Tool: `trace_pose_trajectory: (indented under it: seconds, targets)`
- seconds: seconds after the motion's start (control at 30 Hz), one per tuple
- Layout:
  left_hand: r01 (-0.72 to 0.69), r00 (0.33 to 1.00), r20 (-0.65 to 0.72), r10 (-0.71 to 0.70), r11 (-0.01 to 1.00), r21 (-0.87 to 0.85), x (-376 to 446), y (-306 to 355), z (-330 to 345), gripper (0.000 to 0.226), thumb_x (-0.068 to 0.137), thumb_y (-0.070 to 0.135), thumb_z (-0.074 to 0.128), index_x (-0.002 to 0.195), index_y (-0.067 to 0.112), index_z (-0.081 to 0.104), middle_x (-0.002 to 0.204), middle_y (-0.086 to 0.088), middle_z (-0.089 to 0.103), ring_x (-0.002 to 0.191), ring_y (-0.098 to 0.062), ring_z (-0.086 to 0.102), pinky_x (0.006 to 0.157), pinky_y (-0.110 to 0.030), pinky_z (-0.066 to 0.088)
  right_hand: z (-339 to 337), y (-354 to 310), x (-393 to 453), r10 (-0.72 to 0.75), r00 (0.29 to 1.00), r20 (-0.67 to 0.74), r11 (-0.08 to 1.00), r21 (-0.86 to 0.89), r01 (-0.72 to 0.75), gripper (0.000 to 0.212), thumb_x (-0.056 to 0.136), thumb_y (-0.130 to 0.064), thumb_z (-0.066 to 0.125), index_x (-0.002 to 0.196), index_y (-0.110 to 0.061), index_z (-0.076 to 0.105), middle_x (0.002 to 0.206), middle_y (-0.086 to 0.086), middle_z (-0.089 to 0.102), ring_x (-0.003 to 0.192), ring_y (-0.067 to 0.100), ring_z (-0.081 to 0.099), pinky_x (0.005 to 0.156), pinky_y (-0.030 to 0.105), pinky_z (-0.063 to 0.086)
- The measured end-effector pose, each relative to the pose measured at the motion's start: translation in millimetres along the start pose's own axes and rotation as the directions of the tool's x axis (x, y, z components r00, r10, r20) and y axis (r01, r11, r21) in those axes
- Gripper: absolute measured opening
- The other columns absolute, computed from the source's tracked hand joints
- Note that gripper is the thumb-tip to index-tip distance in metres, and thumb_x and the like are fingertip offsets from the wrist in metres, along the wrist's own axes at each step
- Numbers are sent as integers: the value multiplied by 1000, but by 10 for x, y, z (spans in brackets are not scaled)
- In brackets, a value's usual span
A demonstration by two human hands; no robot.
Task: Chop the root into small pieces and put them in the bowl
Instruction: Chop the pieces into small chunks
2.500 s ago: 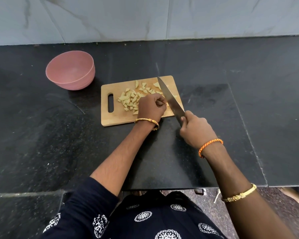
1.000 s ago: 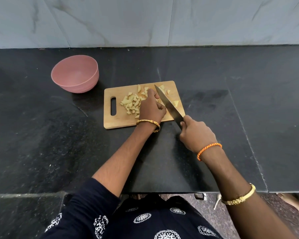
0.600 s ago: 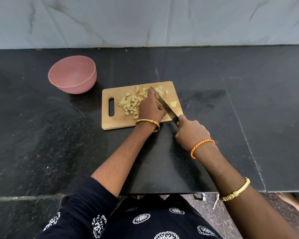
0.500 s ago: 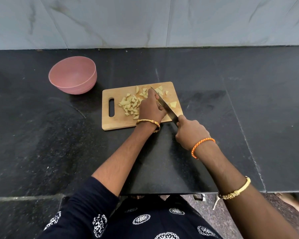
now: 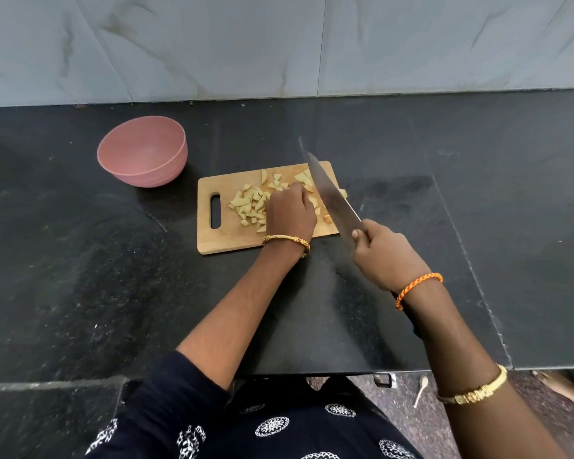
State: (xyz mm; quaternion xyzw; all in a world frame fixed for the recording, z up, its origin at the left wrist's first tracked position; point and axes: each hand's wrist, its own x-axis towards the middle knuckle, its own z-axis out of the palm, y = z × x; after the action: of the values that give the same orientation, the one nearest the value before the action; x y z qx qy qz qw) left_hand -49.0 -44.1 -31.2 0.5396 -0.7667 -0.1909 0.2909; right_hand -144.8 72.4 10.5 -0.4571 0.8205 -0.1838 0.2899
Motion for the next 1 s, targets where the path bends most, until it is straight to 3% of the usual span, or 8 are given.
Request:
trace_pose_trajectory:
  seconds: [0.1,0.17,0.23,0.37,0.5,0.63,0.87,1.0]
  targets:
    - [216,973,130,-192,955,-203,13,43,-82,30,88,33,57,104,8,61,93,-3,67,86,-18,61,77,-31,51,16,2,70,19,1000,-20,972,235,-14,26,100,-26,34,86,-9,49,72,9,52,52,17,43,45,24,36]
    - [499,851,410,-327,745,-442,27,50,-120,57,74,47,71,111,7,55,101,-6,68,88,-17,65,78,-32,53,16,-9,76,25,999,37,938,346,-36,27,101,-28,33,88,-9,48,68,8,49,41,15,39,34,21,33]
    - [669,728,617,-300,507,-543,19,76,-154,67,72,35,78,123,5,46,111,-11,65,89,-16,67,78,-29,54,14,-44,59,7,994,107,890,453,-55,25,102,-28,32,88,-12,45,62,6,44,30,10,34,29,18,28]
    - [751,660,732,-167,145,-644,102,86,-194,48,83,9,67,126,-1,49,107,-12,64,89,-18,65,79,-31,55,19,-107,-7,-17,974,227,824,555,-115,21,103,-26,31,94,-12,44,55,2,38,26,5,27,27,12,23]
    - [742,670,738,-75,63,-667,223,46,-237,20,87,3,59,106,-1,61,91,-5,67,90,-14,60,74,-24,56,15,-146,-80,-44,946,321,757,629,-178,22,104,-26,31,89,-16,45,53,0,34,29,4,24,28,11,23]
    - [742,670,742,-25,5,-670,258,41,-289,12,87,0,56,98,2,61,78,-3,71,78,-13,66,70,-24,57,-2,-174,-91,-63,937,343,726,660,-193,21,104,-26,32,90,-16,45,54,0,33,31,4,23,28,11,23]
    - [783,622,783,-11,0,-622,253,40,-332,20,87,8,61,106,4,55,93,-12,61,82,-20,62,69,-33,58,14,-219,-35,-45,938,344,715,666,-210,21,104,-26,32,91,-17,46,52,-1,35,31,5,24,28,13,25]
    - [794,608,793,21,-15,-608,224,56,-342,14,88,8,60,100,4,55,96,-16,62,88,-23,62,79,-33,56,26,-242,-5,-57,936,348,726,658,-201,22,104,-26,32,91,-17,46,53,0,36,30,5,26,28,14,26]
